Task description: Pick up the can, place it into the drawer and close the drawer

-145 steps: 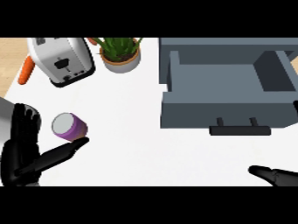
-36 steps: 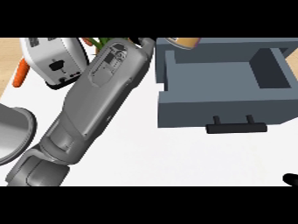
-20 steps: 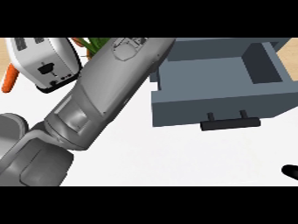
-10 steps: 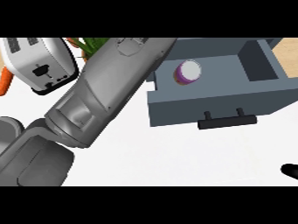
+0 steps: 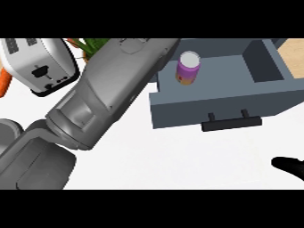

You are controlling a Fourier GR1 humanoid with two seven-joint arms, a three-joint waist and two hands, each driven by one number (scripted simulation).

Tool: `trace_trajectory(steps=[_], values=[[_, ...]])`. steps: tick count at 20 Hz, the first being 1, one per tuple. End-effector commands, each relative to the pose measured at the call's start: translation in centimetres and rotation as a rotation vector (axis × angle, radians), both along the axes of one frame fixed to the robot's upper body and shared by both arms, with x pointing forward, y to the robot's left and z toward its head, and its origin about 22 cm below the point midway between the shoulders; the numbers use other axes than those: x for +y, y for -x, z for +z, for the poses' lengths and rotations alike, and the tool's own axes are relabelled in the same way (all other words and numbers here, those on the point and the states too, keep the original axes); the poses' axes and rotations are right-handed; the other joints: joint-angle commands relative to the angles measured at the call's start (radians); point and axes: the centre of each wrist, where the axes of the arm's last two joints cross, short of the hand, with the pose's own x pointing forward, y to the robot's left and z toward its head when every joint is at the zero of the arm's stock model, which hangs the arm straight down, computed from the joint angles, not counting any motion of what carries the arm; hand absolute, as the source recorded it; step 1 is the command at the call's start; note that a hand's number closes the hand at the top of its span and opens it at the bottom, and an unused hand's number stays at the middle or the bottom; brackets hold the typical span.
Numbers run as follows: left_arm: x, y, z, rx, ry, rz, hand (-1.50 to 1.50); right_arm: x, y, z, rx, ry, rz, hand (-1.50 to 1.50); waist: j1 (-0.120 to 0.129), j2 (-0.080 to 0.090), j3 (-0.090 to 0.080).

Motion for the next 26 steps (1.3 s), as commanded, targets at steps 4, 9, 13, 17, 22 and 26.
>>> trace_trajectory(steps=[4,9,13,17,22,26], values=[[-0.1,-0.1,0.8,0.012,0.069,-0.010,-1.50,0.8,-2.0,0.1,-0.043,0.251,-0.012,-1.50,0.027,0.000,-0.001],[-0.5,0.2,1.4,-0.008,0.095,-0.006,-1.50,3.1,-4.2,-0.2,-0.055,0.436,-0.043,-1.50,0.042,-0.004,-0.002],[0.0,-0.1,0.2,-0.031,0.073,0.009,-1.50,4.7,-5.8,-2.5,-0.052,0.542,-0.021,-1.50,0.040,-0.003,-0.001],[0.3,-0.3,0.0,-0.038,0.041,0.012,-1.50,4.7,-9.2,-3.2,0.001,0.656,-0.061,-1.50,0.084,-0.010,-0.002],[0.1,-0.2,0.5,-0.003,0.060,-0.023,-1.50,6.6,-11.8,-7.0,0.015,0.781,-0.086,-1.50,0.099,-0.015,-0.002],[0.7,-0.4,0.4,-0.004,0.083,-0.040,-1.50,7.4,-14.4,-10.1,0.007,0.852,-0.086,-1.50,0.127,-0.017,-0.002]])
